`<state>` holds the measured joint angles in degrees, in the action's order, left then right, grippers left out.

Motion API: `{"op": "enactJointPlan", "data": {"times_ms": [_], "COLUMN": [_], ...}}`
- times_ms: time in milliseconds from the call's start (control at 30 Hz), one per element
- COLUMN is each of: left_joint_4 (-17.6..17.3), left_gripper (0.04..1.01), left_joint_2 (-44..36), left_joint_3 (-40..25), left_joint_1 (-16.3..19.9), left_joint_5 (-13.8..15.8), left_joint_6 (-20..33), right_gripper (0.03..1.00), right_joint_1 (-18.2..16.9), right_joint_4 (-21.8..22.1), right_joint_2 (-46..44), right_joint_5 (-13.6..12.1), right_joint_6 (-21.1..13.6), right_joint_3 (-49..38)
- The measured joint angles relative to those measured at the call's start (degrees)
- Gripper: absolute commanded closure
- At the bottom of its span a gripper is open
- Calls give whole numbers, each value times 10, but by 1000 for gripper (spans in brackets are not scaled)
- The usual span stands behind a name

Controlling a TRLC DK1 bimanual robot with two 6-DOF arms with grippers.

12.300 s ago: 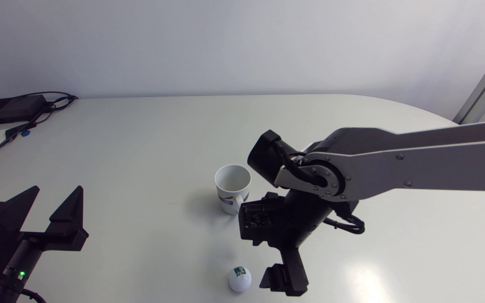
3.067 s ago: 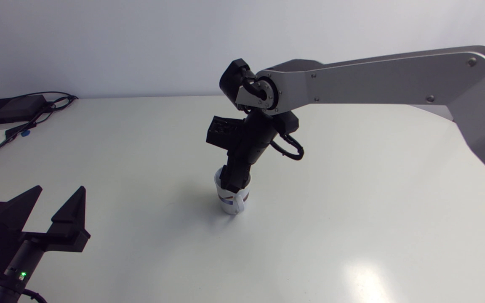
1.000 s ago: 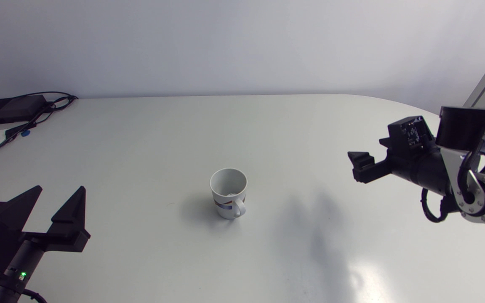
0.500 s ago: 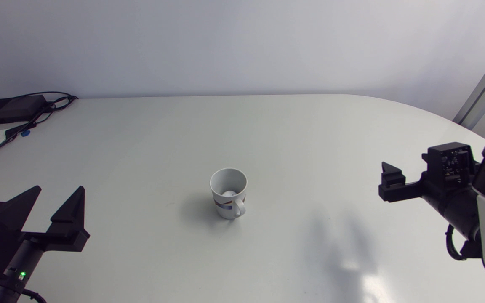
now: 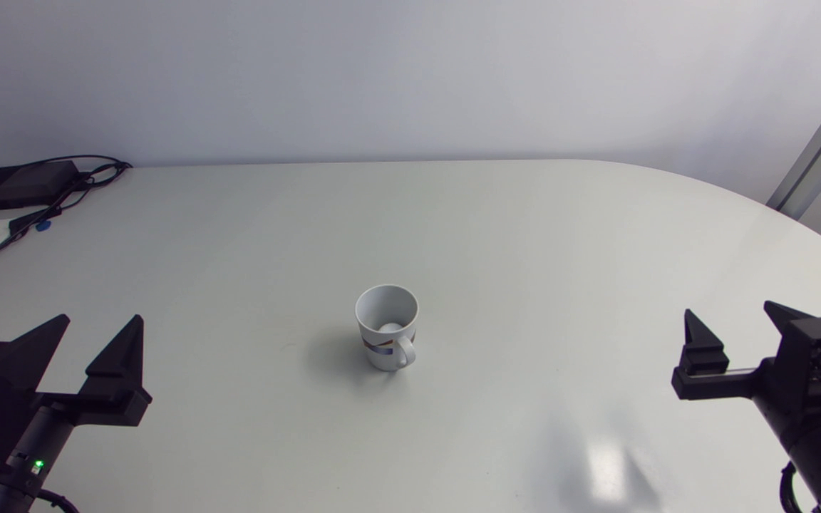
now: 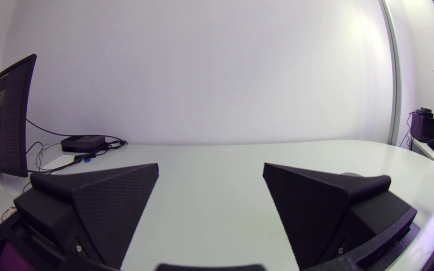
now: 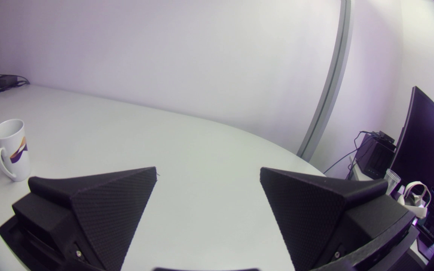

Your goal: Pick up the white golf ball from the table and place it into the cup.

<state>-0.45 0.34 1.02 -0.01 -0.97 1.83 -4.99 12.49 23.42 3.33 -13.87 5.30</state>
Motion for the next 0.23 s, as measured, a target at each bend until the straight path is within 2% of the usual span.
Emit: {"op": "enactJointPlan", "data": {"times_ms": [233], "left_joint_4": [0], "left_gripper": [51], "left_joint_2": [0], "left_joint_3": [0], "left_joint_1": [0], "left_joint_5": [0], "left_joint_6": [0], "right_gripper": [70], "right_joint_1": [0], "right_joint_4": [-102], "right_joint_2": [-150], "right_joint_5": [8], "right_joint_6": [0], "right_joint_3": [-25]}}
